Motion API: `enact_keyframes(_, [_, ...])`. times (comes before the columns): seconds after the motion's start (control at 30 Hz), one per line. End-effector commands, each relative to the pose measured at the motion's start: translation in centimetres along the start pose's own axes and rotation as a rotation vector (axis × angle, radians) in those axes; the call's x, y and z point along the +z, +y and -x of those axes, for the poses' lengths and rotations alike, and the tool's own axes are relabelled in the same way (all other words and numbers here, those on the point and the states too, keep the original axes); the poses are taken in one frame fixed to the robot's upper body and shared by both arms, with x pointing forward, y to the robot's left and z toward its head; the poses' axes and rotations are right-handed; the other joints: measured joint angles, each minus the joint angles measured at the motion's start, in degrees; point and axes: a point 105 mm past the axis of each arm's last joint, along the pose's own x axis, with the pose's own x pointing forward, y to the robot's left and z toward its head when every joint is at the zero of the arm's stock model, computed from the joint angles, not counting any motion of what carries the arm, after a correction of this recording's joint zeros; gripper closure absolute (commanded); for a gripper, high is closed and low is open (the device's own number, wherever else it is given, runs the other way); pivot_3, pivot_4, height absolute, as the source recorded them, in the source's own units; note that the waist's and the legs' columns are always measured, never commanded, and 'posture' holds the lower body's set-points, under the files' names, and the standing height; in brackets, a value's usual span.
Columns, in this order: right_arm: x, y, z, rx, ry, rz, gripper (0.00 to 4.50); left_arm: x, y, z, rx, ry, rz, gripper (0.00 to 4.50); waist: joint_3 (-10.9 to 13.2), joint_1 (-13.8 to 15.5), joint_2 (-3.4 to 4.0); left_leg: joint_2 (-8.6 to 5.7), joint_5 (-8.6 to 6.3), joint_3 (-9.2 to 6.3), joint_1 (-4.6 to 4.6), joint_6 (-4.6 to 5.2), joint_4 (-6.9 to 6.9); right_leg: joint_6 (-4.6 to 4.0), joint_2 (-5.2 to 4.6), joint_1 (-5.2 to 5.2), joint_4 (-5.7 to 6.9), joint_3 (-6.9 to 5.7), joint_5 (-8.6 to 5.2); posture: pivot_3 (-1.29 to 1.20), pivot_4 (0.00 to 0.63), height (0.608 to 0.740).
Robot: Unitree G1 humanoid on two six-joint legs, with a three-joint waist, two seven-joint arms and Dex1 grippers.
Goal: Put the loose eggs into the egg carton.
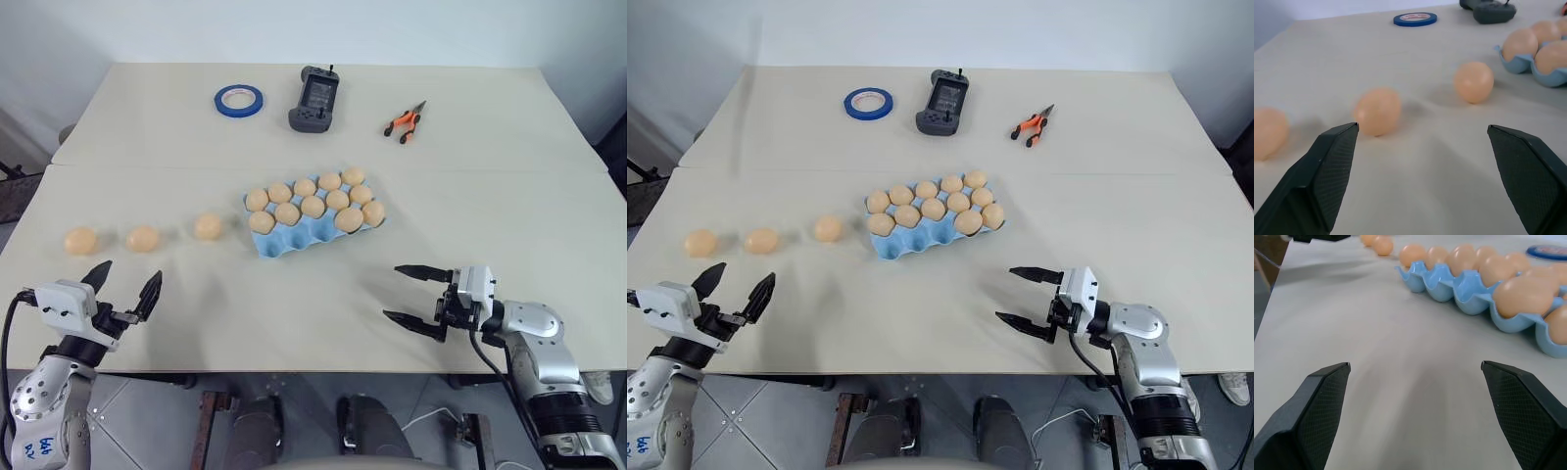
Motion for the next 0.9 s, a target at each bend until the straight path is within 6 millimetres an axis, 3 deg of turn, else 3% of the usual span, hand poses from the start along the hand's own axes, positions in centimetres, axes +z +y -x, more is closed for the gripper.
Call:
enact_keyframes(0.03, [1.0, -0.3, 0.1, -0.042, -0.093, 0.010, 0.02, 1.5, -0.9, -0.7, -0.026, -0.043, 0.006, 0.00, 0.0, 0.0, 0.00, 0.00, 0.00, 0.00, 0.08, -0.02, -0.01, -0.01, 0.00, 0.07, 0.00, 0.00, 0.00, 0.00, 0.150, 0.740])
enact_keyframes(0.27, [2.9, 0.7, -1.3, -0.009, -0.282, 0.047, 0.02, 2.0, -2.7, -2.8, -0.060, -0.055, 0.044, 0.00, 0.0, 0.0, 0.00, 0.01, -0.15, -0.01, 0.60, -0.21, -0.18, -0.01, 0.00, 0.65, -0.25, -0.01, 0.00, 0.00, 0.150, 0.740])
enact_keyframes(0.5, [2.4, 0.7, -1.2, -0.001, -0.252, 0.064, 0.02, 2.1, -3.0, -4.4, -0.016, -0.048, 0.045, 0.00, 0.0, 0.1, 0.00, 0.02, -0.12, -0.01, 0.60, -0.13, -0.20, -0.01, 0.02, 0.63, -0.27, -0.02, 0.00, 0.00, 0.150, 0.740])
enact_keyframes(0.77, [2.9, -0.1, -1.1, -0.030, -0.242, 0.087, 0.02, 0.7, -3.8, -10.1, -0.075, 0.034, 0.062, 0.00, 0.0, 0.3, 0.00, -0.02, -0.10, -0.03, 0.62, -0.17, -0.11, 0.02, 0.02, 0.70, -0.21, -0.09, 0.02, 0.00, 0.150, 0.740])
enact_keyframes(0.9, [3.2, -0.6, -1.2, -0.033, -0.240, 0.105, 0.02, 0.0, -3.7, -11.9, -0.082, 0.063, 0.056, 0.00, 0.0, -0.1, -0.01, -0.02, -0.07, 0.03, 0.60, -0.06, -0.14, 0.08, 0.03, 0.65, -0.25, -0.06, 0.04, 0.00, 0.150, 0.740])
